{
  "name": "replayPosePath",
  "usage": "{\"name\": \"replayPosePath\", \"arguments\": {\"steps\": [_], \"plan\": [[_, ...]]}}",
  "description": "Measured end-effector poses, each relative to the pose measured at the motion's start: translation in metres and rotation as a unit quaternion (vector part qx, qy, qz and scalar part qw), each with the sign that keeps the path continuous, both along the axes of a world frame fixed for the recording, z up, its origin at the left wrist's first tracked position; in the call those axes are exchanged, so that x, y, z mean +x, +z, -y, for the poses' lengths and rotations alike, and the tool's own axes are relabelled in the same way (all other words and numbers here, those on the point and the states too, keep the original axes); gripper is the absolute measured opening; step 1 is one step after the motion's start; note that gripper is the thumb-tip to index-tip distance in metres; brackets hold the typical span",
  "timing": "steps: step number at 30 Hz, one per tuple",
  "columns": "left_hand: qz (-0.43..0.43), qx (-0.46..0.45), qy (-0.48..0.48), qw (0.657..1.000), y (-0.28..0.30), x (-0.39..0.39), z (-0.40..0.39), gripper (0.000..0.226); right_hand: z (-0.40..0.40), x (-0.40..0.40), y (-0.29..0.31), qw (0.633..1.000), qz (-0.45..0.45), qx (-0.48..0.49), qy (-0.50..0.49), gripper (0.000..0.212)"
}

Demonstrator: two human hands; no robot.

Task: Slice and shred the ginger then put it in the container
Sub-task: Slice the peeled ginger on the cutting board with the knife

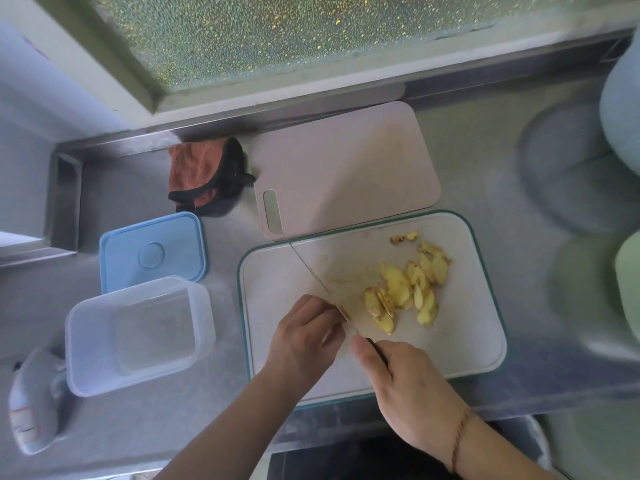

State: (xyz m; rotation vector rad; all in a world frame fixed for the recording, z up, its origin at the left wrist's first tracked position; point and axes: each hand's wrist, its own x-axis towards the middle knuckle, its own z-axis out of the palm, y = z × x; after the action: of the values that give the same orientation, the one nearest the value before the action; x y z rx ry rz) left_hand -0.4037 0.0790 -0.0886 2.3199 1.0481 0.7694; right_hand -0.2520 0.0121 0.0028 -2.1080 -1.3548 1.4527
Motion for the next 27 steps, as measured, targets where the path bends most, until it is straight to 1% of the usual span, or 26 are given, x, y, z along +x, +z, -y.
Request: {"name": "replayPosePath", "arguments": {"steps": [4,9,15,18,20,23,27], "plan": [[-0.001,-0.004,0.003,1.0,-0.002,0.001,0.0,0.026,-0.005,-0.002,0.0,1.0,0.006,0.003,0.004,0.053],[-0.003,0.009,-0.033,0.999,-0.001,0.0,-0.003,0.011,-0.017,-0.006,-0.007,1.0,-0.014,0.011,-0.001,0.054],[-0.011,-0.001,-0.025,1.0,-0.005,-0.004,-0.005,0.015,0.001,-0.003,-0.006,1.0,-0.007,-0.008,0.001,0.052],[-0.004,0.003,-0.034,0.999,-0.003,-0.003,-0.007,0.005,-0.017,-0.008,-0.019,1.0,-0.028,0.013,-0.003,0.055],[-0.002,0.003,-0.027,1.0,-0.002,-0.003,-0.007,0.009,-0.02,-0.011,-0.025,0.999,-0.033,0.027,-0.006,0.055],[0.008,0.007,-0.003,1.0,-0.003,-0.004,-0.005,0.006,-0.001,-0.009,-0.025,0.999,-0.014,0.023,-0.021,0.052],[0.011,-0.001,0.006,1.0,-0.001,-0.006,0.0,0.011,0.012,0.009,-0.028,0.998,-0.026,0.022,-0.055,0.061]]}}
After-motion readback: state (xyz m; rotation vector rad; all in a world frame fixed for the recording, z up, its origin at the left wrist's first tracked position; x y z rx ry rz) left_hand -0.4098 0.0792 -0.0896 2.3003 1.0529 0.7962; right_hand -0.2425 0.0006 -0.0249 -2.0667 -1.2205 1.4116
